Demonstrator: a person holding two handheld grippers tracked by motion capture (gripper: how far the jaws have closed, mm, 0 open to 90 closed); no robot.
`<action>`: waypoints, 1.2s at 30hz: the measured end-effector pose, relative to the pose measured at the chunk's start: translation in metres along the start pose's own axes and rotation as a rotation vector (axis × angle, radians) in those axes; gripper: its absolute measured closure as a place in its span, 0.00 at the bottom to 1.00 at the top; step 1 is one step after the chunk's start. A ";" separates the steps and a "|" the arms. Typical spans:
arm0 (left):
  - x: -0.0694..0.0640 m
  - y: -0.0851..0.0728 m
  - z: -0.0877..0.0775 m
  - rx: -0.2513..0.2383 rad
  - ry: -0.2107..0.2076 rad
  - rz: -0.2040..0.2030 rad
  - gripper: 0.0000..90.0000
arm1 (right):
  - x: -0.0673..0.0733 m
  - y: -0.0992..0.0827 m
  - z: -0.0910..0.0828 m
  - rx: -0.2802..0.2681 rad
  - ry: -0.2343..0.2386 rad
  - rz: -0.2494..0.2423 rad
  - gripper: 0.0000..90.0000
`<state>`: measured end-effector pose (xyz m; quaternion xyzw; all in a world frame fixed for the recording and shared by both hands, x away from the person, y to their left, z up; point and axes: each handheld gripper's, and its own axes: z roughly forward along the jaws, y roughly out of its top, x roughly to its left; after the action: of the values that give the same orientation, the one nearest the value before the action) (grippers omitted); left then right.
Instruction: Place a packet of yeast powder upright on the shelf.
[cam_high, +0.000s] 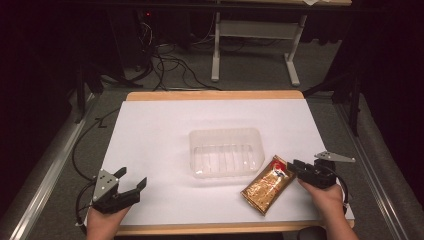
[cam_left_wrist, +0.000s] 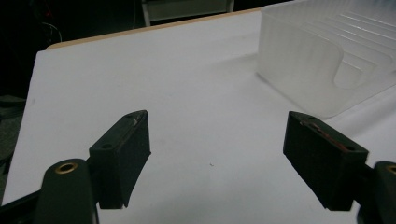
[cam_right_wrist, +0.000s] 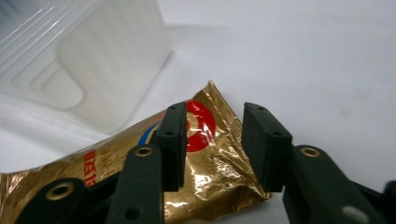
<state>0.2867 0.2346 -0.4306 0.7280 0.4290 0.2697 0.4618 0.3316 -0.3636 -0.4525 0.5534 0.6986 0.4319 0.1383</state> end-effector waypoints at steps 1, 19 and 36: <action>0.000 0.000 -0.001 0.005 -0.001 0.003 0.26 | -0.003 0.000 0.001 0.006 0.004 0.023 0.65; -0.006 0.002 0.006 0.022 -0.037 0.043 0.26 | -0.028 -0.014 0.001 0.027 0.078 0.265 0.44; -0.007 0.001 0.008 0.029 -0.042 0.044 0.26 | -0.038 -0.022 0.014 0.063 0.258 0.410 0.52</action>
<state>0.2899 0.2245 -0.4331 0.7494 0.4068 0.2585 0.4541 0.3393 -0.3913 -0.4882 0.6282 0.5964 0.4961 -0.0598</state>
